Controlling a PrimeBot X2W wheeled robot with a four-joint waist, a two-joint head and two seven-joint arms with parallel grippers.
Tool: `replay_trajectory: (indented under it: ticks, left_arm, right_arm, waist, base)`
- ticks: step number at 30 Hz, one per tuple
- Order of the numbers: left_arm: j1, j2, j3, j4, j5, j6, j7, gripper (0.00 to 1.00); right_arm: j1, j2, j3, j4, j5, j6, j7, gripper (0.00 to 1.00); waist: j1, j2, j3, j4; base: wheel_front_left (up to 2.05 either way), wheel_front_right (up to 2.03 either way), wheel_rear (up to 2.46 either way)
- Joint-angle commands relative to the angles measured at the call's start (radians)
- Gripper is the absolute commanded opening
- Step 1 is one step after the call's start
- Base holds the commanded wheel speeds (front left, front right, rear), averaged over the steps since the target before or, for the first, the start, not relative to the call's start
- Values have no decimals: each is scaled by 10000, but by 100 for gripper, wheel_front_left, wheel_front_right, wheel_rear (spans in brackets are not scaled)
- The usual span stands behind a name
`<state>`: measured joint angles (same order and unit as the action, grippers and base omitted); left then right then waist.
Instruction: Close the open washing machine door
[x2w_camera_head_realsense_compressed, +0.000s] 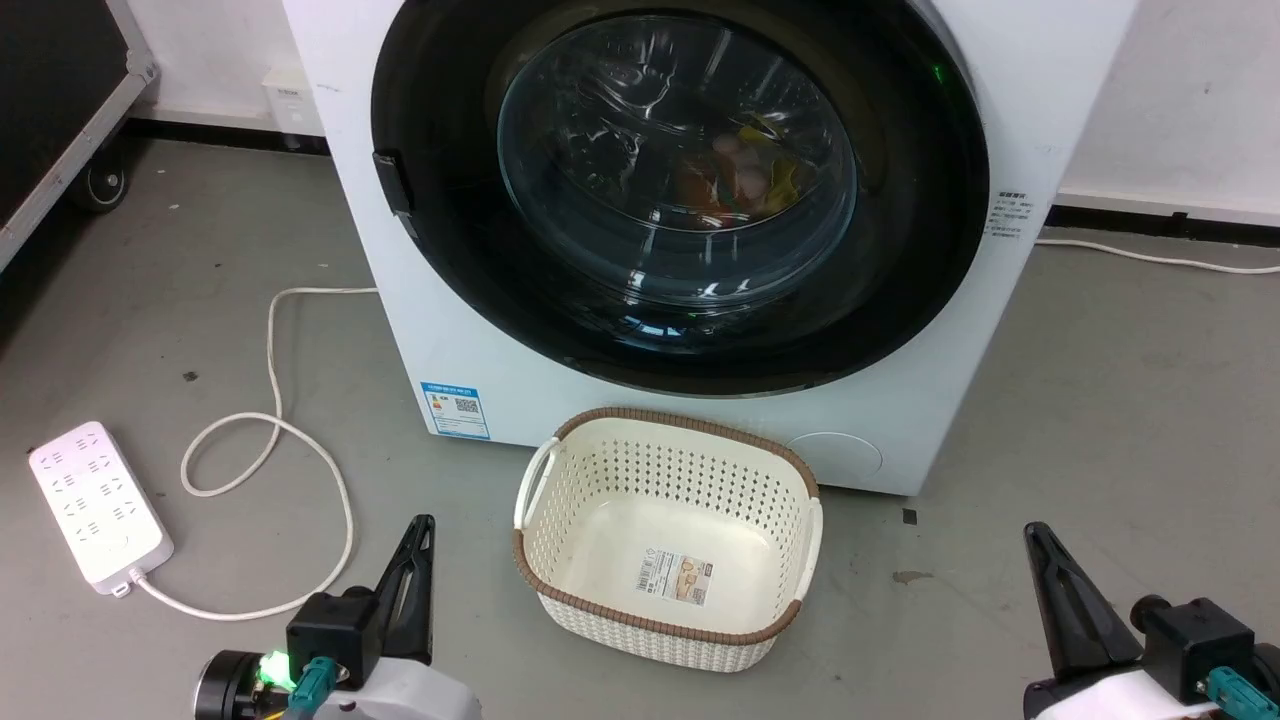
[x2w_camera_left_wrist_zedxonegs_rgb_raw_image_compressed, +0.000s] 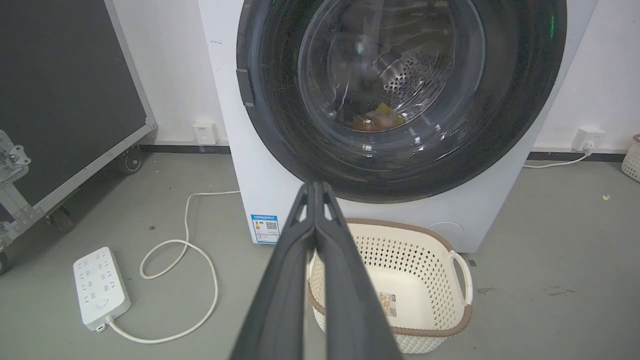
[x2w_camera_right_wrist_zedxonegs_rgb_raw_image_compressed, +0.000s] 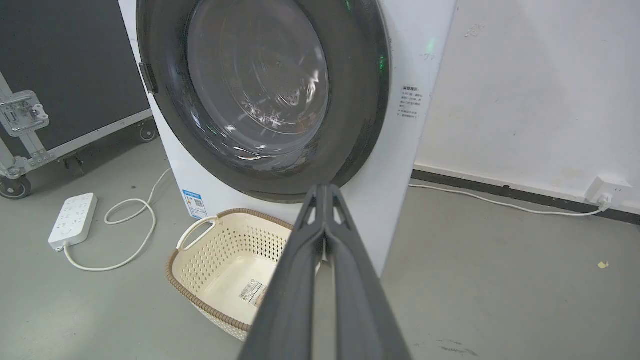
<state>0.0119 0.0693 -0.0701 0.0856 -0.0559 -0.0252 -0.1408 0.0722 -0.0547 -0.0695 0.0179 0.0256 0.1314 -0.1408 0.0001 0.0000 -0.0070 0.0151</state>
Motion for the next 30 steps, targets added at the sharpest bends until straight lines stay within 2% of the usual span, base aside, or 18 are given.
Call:
replay_trajectory:
  ticks: [1, 30]
  left_arm:
    - [-52, -47, 56, -70, 59, 40, 45, 0]
    - [-85, -118, 375, -459, 307, 145, 719, 0]
  right_arm:
    - [-198, 21, 36, -62, -63, -3, 67, 0]
    - [-457, 33, 362, -120, -159, -5, 731, 0]
  waist:
    - [0, 0, 1, -3]
    - [0, 0, 35, -76]
  base:
    - [0, 0, 0]
    - [0, 0, 0]
